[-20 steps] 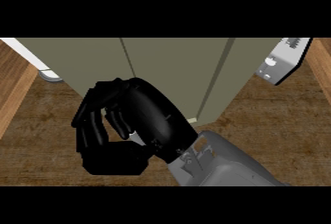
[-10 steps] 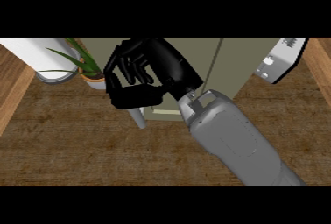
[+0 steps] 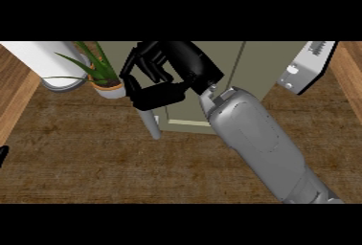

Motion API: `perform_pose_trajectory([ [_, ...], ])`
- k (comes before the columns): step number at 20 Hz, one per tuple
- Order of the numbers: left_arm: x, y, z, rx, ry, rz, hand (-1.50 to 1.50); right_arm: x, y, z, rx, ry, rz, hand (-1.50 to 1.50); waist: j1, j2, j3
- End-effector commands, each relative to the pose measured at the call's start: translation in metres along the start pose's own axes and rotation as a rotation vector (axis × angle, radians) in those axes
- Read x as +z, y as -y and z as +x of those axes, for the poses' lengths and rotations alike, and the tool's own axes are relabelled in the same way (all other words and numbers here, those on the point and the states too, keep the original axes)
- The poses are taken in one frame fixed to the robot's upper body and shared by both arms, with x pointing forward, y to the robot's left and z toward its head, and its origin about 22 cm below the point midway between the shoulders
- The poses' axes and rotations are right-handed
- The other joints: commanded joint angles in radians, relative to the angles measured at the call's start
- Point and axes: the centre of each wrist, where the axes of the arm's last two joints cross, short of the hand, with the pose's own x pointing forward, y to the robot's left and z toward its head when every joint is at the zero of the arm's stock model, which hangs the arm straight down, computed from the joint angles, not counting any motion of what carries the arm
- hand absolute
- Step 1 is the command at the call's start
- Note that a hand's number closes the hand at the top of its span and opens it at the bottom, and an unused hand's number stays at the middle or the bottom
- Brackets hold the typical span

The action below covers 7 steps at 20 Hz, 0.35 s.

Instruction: Pick up the wine, place it into the cabinet and close the cabinet

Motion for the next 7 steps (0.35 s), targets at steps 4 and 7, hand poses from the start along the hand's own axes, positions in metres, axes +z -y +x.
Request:
perform_pose_trajectory([
  [4,-0.011,0.013,-0.017,0.011,-0.010,0.015,-1.50,-0.002,0.067,-0.019,0.056,-0.070,-0.173,1.50,-0.021,0.033,0.011],
  [7,-0.021,0.010,-0.017,0.004,0.009,0.003,-1.50,-0.001,0.073,-0.026,0.059,-0.085,-0.177,1.50,-0.022,0.035,0.010],
])
